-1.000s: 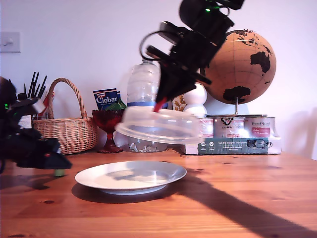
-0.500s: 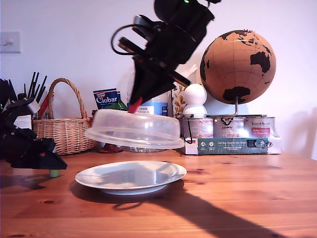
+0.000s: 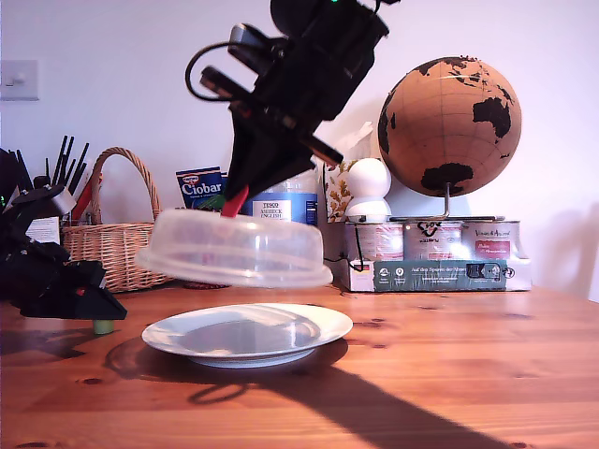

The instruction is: Lift the plastic dome with your right arm while removing the green coffee capsule from the plate using your left arm.

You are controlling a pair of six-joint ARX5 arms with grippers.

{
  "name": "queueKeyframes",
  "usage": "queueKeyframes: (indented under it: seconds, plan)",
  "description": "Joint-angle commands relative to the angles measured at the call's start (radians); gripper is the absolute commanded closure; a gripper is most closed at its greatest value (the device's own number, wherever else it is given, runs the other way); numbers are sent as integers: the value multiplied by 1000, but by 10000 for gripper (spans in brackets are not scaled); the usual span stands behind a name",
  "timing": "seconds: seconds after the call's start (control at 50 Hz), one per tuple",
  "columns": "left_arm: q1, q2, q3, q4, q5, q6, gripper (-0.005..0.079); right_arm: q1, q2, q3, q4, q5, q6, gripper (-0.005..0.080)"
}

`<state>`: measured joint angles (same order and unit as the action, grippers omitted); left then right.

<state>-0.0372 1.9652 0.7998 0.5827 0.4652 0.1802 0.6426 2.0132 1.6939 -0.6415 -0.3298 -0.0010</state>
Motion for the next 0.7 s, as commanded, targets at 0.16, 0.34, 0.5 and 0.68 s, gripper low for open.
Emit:
queueKeyframes:
  seconds: [0.16, 0.34, 0.5, 0.68]
  plan:
    - [5, -5, -4, -7, -2, 3, 532, 3, 65, 5, 21, 0, 0, 765]
    - [4, -5, -4, -8, -2, 3, 532, 3, 75, 5, 23, 7, -6, 765]
    - [5, -5, -4, -9, -1, 3, 532, 3, 79, 5, 24, 38, -27, 765]
    - [4, -5, -4, -9, -2, 3, 532, 3, 85, 5, 30, 45, -26, 765]
